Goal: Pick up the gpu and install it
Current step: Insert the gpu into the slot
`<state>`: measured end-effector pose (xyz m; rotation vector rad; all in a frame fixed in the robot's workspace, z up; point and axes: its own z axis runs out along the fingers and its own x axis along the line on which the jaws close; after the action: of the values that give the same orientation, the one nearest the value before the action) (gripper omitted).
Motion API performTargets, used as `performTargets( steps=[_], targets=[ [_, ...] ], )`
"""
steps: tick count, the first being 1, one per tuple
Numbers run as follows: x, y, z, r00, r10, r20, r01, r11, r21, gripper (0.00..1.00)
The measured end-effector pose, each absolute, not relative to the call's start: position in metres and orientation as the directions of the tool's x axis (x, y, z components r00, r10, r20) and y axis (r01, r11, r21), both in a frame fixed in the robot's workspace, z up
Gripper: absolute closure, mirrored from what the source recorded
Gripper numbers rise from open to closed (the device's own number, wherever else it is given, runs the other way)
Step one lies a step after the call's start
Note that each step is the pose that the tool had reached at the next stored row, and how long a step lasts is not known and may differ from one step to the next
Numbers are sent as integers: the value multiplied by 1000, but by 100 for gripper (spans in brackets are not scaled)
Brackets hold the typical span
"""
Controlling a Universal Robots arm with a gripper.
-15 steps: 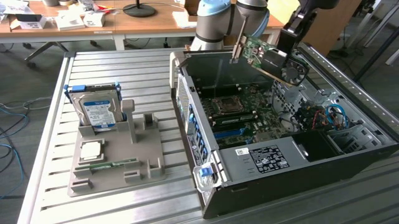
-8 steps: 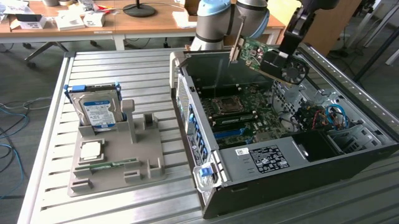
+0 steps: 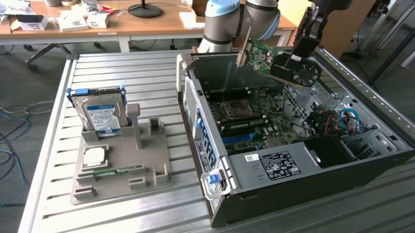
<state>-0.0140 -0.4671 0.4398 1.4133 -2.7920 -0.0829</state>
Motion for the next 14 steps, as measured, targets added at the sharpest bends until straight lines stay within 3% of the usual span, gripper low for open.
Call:
performTargets(
  steps=[14],
  targets=[
    [-14, -467, 439, -370, -929, -14, -928, 369, 52, 74]
  ],
)
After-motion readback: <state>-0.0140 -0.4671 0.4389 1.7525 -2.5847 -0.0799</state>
